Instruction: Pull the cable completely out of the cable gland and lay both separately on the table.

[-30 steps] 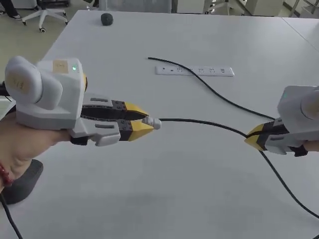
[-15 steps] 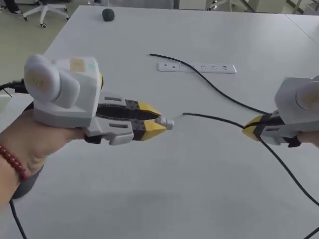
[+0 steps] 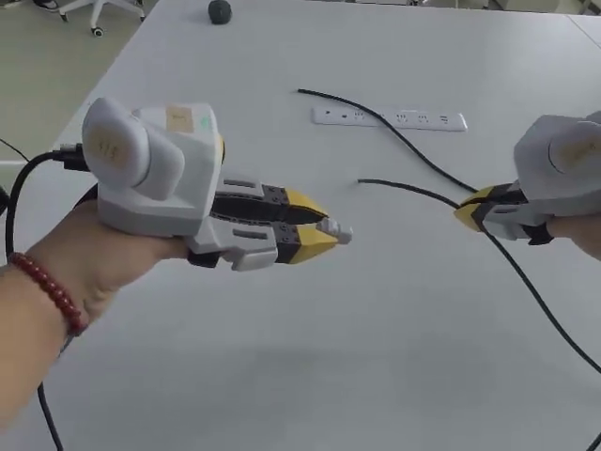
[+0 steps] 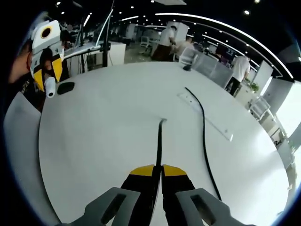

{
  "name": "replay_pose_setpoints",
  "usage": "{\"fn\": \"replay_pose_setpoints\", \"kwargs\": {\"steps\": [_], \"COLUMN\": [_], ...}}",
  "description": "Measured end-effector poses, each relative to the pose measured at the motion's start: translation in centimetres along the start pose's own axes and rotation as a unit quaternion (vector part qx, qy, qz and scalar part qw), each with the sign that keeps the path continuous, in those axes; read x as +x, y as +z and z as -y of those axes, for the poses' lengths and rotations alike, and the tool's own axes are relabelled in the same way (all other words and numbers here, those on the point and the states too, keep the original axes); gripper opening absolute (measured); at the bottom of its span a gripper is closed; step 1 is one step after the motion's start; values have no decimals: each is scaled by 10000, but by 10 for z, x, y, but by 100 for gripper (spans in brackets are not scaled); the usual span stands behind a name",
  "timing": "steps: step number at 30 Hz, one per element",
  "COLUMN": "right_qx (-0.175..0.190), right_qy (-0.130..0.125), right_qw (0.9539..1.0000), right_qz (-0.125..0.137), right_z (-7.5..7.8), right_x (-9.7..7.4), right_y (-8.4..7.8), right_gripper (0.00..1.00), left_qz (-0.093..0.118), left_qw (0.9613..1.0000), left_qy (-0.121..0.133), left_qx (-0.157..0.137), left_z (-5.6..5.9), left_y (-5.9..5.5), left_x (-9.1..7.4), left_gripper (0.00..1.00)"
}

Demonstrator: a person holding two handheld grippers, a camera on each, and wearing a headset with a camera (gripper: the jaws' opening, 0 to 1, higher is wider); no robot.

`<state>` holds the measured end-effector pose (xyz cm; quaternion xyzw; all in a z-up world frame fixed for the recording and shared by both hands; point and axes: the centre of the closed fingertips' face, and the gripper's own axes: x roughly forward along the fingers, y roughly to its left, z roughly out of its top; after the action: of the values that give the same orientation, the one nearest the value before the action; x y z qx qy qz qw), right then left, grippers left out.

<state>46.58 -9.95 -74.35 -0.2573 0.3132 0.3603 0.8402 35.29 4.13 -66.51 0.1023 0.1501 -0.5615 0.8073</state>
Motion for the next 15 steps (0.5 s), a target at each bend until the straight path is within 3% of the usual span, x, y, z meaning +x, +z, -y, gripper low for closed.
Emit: {"fn": "replay_pose_setpoints", "kwargs": {"steps": [7, 11, 15], "right_qx": [134, 185, 203], "right_qy": [89, 197, 324], "right_qw": [9998, 9993, 9987], "right_qz": [-150, -244, -349], "right_z": [3, -1, -5], "right_x": [27, 46, 63], "right_y": [-9, -14, -17], "right_gripper": [0, 0, 0], "left_qz": [-14, 57, -12], "left_qw": [9999, 9998, 9997], "left_qy": [-39, -108, -162], "left_qx": [-98, -152, -179], "left_z": [-3, 0, 2], "left_y": [-12, -19, -28], "left_x": [9, 16, 23], "left_gripper": [16, 16, 16]}}
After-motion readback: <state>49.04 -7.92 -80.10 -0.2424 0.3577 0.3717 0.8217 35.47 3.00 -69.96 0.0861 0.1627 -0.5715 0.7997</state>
